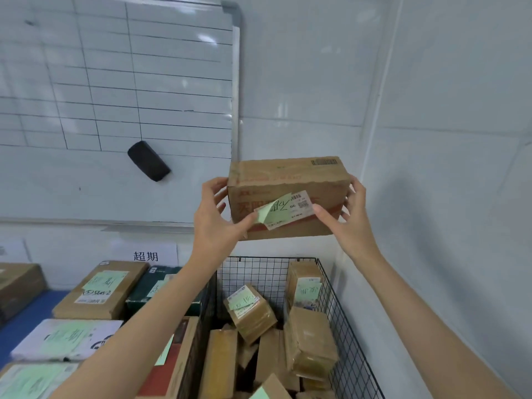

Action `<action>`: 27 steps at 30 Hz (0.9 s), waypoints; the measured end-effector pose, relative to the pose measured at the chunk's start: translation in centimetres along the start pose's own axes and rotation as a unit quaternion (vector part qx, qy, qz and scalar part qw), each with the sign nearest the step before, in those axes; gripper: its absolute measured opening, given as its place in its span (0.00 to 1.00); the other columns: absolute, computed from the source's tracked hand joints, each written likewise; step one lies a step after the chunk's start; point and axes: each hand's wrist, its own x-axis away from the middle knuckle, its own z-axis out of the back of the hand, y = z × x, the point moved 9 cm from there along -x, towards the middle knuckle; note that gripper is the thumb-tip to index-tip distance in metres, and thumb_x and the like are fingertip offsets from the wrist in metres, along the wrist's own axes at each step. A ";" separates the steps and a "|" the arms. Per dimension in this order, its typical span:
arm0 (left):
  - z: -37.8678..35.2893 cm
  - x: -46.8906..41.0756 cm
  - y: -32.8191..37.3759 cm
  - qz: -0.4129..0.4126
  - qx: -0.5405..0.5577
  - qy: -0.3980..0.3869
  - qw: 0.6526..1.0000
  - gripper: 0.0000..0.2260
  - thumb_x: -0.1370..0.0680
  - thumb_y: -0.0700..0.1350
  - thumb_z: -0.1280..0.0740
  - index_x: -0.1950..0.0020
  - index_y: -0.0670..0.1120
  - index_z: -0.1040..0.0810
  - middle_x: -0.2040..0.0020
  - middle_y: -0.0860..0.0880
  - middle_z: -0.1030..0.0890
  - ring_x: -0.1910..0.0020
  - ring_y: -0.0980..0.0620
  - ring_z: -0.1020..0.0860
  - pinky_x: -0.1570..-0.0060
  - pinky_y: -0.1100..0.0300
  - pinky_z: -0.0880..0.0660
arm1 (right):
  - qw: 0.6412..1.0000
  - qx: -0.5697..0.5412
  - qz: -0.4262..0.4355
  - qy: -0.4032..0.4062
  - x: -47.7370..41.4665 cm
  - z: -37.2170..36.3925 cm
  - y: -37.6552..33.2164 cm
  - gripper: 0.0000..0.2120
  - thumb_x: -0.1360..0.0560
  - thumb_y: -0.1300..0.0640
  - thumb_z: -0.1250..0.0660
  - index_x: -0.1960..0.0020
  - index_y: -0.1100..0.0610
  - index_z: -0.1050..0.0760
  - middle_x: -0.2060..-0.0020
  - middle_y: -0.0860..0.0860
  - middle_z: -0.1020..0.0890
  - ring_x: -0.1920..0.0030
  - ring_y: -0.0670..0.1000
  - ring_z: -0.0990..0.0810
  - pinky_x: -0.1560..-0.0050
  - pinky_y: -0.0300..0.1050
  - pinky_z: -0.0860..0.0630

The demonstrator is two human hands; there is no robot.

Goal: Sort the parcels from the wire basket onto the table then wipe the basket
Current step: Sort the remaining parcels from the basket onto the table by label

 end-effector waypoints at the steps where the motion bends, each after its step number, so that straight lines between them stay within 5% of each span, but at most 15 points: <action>1: 0.0 -0.1 0.5 -0.004 -0.004 -0.001 1.000 0.35 0.33 0.42 0.19 0.32 0.50 0.34 0.37 0.58 0.26 0.34 0.58 0.27 0.34 0.54 0.27 | 1.000 0.006 0.005 -0.001 -0.1 0.0 -0.3 0.42 0.30 0.47 0.26 0.25 0.42 0.47 0.31 0.43 0.28 0.34 0.36 0.29 0.39 0.27 0.32; 4: 0.0 -0.2 1.8 -0.008 -0.008 -0.002 1.000 0.36 0.33 0.45 0.19 0.31 0.53 0.34 0.37 0.64 0.27 0.34 0.60 0.28 0.35 0.54 0.27 | 1.000 0.010 0.015 0.004 -0.2 0.3 -1.0 0.46 0.27 0.51 0.26 0.21 0.41 0.53 0.30 0.42 0.28 0.36 0.30 0.30 0.42 0.23 0.33; 9: -0.5 -0.4 3.0 -0.001 -0.003 -0.022 1.000 0.39 0.35 0.48 0.18 0.32 0.57 0.36 0.37 0.66 0.29 0.34 0.61 0.29 0.37 0.57 0.26 | 1.000 0.004 0.022 0.002 -0.2 1.0 -2.0 0.47 0.28 0.51 0.26 0.21 0.40 0.53 0.36 0.36 0.25 0.40 0.32 0.25 0.33 0.49 0.27; 13: -0.7 -0.8 3.5 -0.009 -0.026 -0.017 0.999 0.42 0.37 0.46 0.17 0.30 0.55 0.38 0.34 0.58 0.30 0.35 0.57 0.28 0.51 0.67 0.22 | 0.999 0.027 0.028 0.007 -0.1 1.4 -2.3 0.43 0.29 0.52 0.25 0.24 0.43 0.49 0.34 0.41 0.25 0.41 0.32 0.26 0.33 0.55 0.26; 17: -0.2 -1.3 3.4 -0.004 -0.061 -0.006 0.998 0.42 0.36 0.47 0.18 0.28 0.53 0.37 0.37 0.54 0.30 0.42 0.58 0.24 0.57 0.68 0.22 | 0.998 0.050 0.047 0.008 -0.3 1.9 -2.4 0.39 0.26 0.58 0.26 0.27 0.39 0.47 0.34 0.41 0.26 0.39 0.30 0.28 0.36 0.40 0.28; 21: 0.3 -1.6 3.0 0.008 -0.118 -0.025 0.993 0.35 0.35 0.48 0.18 0.33 0.53 0.32 0.37 0.53 0.30 0.50 0.61 0.23 0.55 0.57 0.19 | 0.995 0.077 0.057 -0.002 -0.5 2.4 -2.4 0.36 0.25 0.59 0.27 0.33 0.33 0.45 0.38 0.31 0.29 0.41 0.25 0.30 0.48 0.22 0.31; 24: 0.2 -1.4 2.4 0.022 -0.140 -0.058 0.988 0.32 0.34 0.48 0.19 0.37 0.54 0.33 0.38 0.60 0.30 0.53 0.61 0.23 0.57 0.58 0.21 | 0.994 0.086 0.063 -0.009 -0.6 2.5 -2.5 0.36 0.26 0.60 0.26 0.30 0.37 0.44 0.41 0.25 0.30 0.41 0.25 0.30 0.46 0.21 0.32; 27: -0.3 -0.9 1.9 0.015 -0.161 -0.100 0.982 0.32 0.33 0.48 0.20 0.36 0.55 0.34 0.43 0.63 0.28 0.54 0.62 0.23 0.56 0.58 0.22 | 0.993 0.090 0.073 -0.020 -0.7 2.1 -2.8 0.35 0.25 0.61 0.27 0.28 0.42 0.42 0.38 0.30 0.29 0.39 0.28 0.29 0.45 0.22 0.32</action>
